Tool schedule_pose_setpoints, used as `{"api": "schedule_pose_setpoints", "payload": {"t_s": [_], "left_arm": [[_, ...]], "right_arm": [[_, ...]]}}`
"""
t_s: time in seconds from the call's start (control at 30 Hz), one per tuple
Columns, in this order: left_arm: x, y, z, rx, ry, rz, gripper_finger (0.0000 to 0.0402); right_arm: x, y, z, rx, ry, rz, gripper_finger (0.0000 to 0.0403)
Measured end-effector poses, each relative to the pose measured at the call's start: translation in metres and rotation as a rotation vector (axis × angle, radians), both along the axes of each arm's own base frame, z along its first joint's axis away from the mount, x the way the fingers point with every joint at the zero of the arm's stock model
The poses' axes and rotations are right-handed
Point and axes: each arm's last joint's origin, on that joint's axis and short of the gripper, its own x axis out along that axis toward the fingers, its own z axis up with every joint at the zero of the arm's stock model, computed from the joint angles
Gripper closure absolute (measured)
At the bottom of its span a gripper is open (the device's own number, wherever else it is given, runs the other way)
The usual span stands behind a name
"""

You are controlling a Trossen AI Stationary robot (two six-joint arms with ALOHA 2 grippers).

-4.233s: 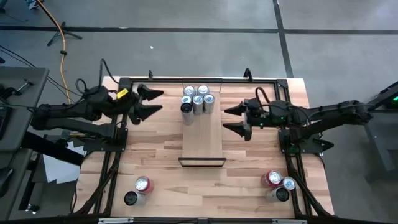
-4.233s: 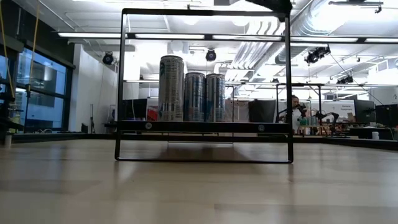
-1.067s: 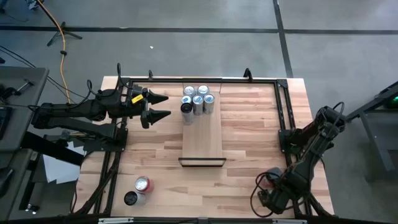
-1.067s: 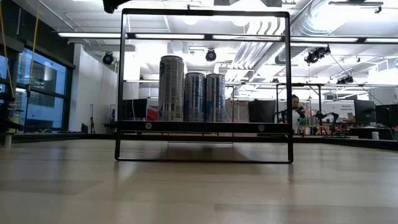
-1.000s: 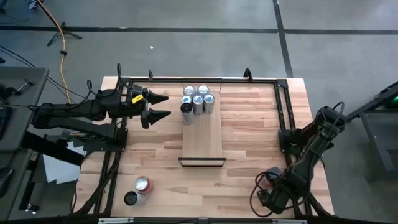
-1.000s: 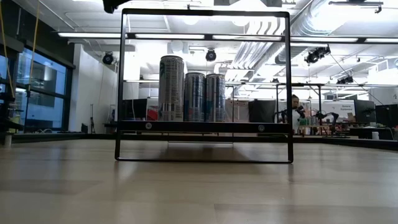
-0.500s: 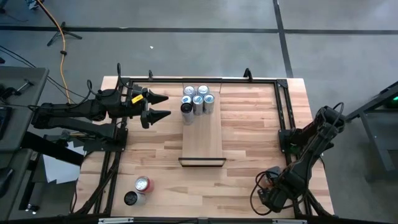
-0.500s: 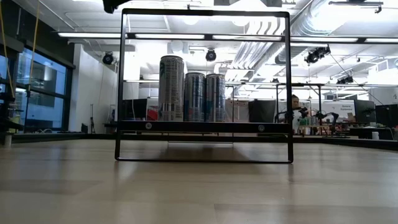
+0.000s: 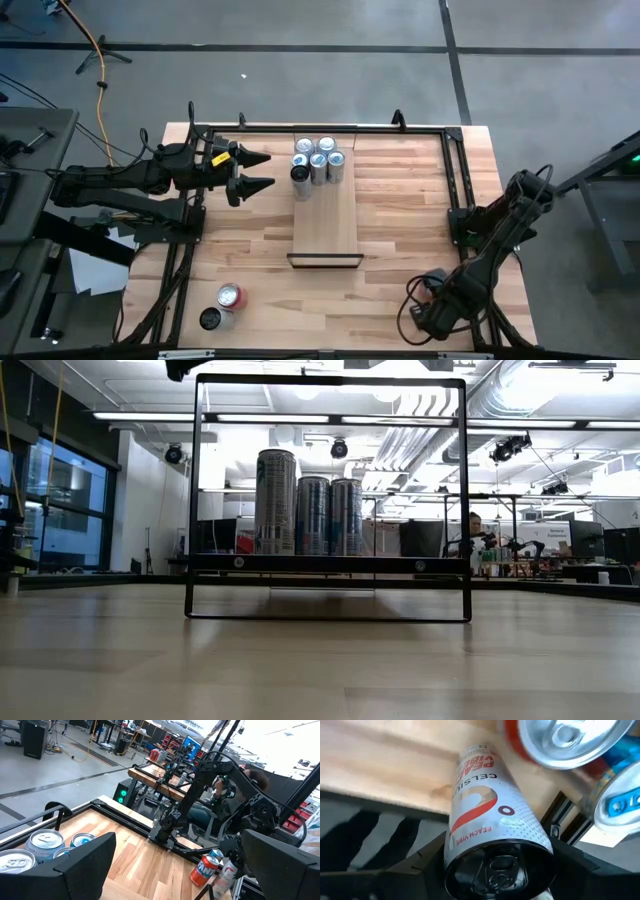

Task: Place canned beverage on shelf
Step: Put the white pink soda can on the shelf aligned with the other white pink soda can

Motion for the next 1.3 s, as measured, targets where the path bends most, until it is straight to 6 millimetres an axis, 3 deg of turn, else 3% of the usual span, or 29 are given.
{"api": "schedule_pose_setpoints", "payload": {"t_s": [0.13,0.37,0.63,0.8,1.03,1.17,1.3], "left_arm": [[0.000,0.000,0.000,0.000,0.000,0.000,0.0007],[0.000,0.000,0.000,0.028,0.006,0.002,0.0007],[0.000,-0.001,0.002,-0.030,-0.027,-0.040,0.0007],[0.000,-0.003,0.009,-0.049,-0.103,-0.114,0.0007],[0.000,-0.003,0.014,-0.045,-0.146,-0.113,0.0007],[0.000,-0.003,0.014,-0.046,-0.146,-0.111,0.0007],[0.000,-0.003,0.013,-0.046,-0.144,-0.109,0.0007]], "right_arm": [[0.002,0.003,0.020,0.068,-0.069,0.081,0.0159],[0.008,-0.009,0.082,0.174,-0.301,0.230,0.0159],[0.033,-0.078,0.165,-0.240,-0.723,0.223,0.0159],[0.052,-0.127,0.203,-0.385,-0.860,0.294,0.0159],[0.110,-0.182,0.199,-0.403,-0.750,0.562,0.0159],[0.151,-0.205,0.183,-0.395,-0.741,0.692,0.0159],[0.178,-0.223,0.149,-0.363,-0.622,0.796,0.0159]]}}
